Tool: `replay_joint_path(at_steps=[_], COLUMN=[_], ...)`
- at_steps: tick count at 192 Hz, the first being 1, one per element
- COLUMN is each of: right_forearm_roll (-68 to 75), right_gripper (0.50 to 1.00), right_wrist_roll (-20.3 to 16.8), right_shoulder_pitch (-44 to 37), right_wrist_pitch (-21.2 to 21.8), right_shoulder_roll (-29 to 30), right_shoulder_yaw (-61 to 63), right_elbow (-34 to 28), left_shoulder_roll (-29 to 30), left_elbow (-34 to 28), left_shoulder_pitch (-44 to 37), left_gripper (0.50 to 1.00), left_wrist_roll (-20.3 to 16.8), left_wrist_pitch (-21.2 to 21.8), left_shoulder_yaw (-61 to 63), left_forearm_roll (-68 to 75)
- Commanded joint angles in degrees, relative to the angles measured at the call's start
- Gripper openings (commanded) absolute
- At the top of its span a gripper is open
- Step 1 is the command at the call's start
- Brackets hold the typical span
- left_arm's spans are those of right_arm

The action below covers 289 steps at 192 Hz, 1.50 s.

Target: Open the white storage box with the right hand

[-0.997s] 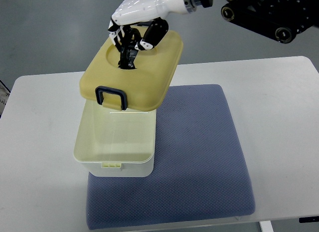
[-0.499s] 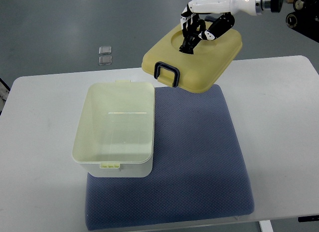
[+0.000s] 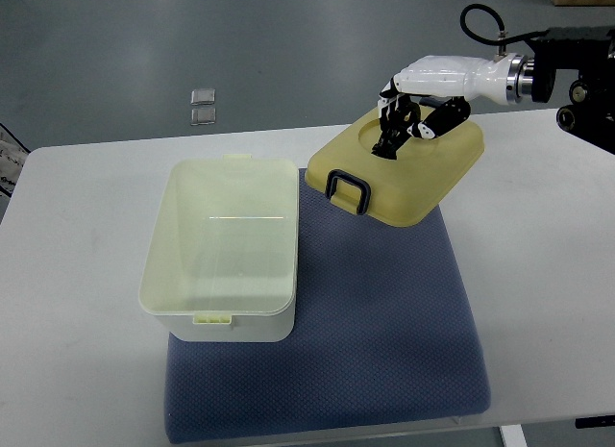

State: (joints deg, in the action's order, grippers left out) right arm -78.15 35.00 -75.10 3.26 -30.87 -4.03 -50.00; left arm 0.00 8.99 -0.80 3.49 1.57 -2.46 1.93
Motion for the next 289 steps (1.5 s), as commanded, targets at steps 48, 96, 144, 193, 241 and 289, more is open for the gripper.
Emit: replay_joint_path(at_steps=[48, 96, 144, 193, 241, 289], right_forearm_roll=[-1.04, -1.13, -1.13, 0.10, 0.62, 17.05], right_gripper=[0.500, 0.500, 0.500, 0.866, 0.926, 0.926], right_wrist_roll=[0.00, 0.00, 0.00, 0.00, 0.00, 0.00], right_shoulder_pitch=[4.26, 6.37, 9.36, 9.89, 9.89, 10.32], right_wrist_pitch=[-0.28, -1.33, -1.51, -1.33, -0.98, 5.52], right_shoulder_roll=[3.27, 5.12, 5.21, 5.91, 5.65, 5.30], right_shoulder_yaw=[-0.45, -0.71, -0.71, -0.19, 0.25, 9.12], right_elbow=[-0.45, -0.45, -0.36, -0.28, -0.28, 0.16], left_shoulder_roll=[0.00, 0.00, 0.00, 0.00, 0.00, 0.00], left_elbow=[-0.03, 0.06, 0.06, 0.06, -0.03, -0.03], left_shoulder_pitch=[0.01, 0.01, 0.01, 0.01, 0.01, 0.01], left_gripper=[1.000, 1.000, 1.000, 1.000, 1.000, 1.000], left_wrist_roll=[0.03, 0.02, -0.06, 0.03, -0.06, -0.06], left_wrist_pitch=[0.01, 0.01, 0.01, 0.01, 0.01, 0.01], left_shoulder_yaw=[0.00, 0.00, 0.00, 0.00, 0.00, 0.00], left_forearm_roll=[0.00, 0.00, 0.00, 0.00, 0.00, 0.00])
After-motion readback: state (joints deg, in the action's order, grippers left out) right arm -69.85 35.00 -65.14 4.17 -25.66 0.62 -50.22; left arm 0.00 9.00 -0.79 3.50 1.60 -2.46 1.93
